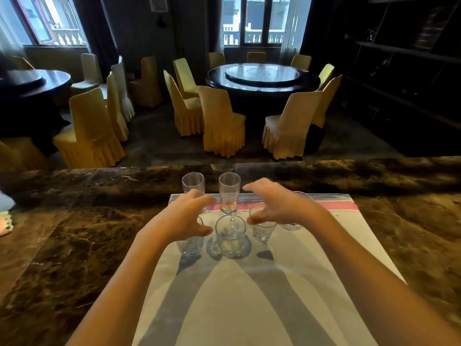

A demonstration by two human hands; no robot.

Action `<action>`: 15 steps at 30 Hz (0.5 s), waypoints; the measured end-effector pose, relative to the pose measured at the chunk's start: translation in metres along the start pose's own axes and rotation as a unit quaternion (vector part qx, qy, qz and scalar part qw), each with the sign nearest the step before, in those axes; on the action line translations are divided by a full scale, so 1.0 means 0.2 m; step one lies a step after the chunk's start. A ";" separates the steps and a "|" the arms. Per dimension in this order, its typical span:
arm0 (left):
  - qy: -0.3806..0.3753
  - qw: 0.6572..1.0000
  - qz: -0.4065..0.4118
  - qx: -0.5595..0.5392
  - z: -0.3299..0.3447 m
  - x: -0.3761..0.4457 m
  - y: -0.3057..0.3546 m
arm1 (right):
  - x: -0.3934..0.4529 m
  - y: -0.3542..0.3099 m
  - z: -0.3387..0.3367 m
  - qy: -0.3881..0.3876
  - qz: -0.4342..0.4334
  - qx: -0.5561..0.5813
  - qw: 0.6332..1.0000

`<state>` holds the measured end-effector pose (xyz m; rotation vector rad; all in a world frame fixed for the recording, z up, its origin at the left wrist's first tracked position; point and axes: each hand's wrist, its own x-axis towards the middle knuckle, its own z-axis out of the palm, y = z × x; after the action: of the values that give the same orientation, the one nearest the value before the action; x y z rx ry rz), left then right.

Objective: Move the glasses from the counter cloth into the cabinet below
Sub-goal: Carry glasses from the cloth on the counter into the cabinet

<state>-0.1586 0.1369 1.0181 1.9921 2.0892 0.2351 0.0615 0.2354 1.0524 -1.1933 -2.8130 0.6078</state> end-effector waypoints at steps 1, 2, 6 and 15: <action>0.005 1.000 0.006 0.003 -0.02 0.01 0.05 | -0.02 0.04 -0.04 0.011 0.011 0.004 1.000; 0.008 1.000 0.014 0.007 -0.03 0.03 0.10 | -0.03 0.07 -0.08 0.020 0.020 0.004 1.000; 0.005 0.999 0.048 -0.001 -0.05 0.13 0.30 | -0.07 0.22 -0.18 0.030 0.052 -0.005 0.998; -0.061 0.995 0.076 0.027 0.08 0.39 0.61 | -0.08 0.53 -0.18 0.018 0.088 -0.014 0.996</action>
<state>-0.0408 0.2206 1.0314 2.1432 1.8908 0.0810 0.1522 0.3036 1.0500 -1.4521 -2.7154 0.5502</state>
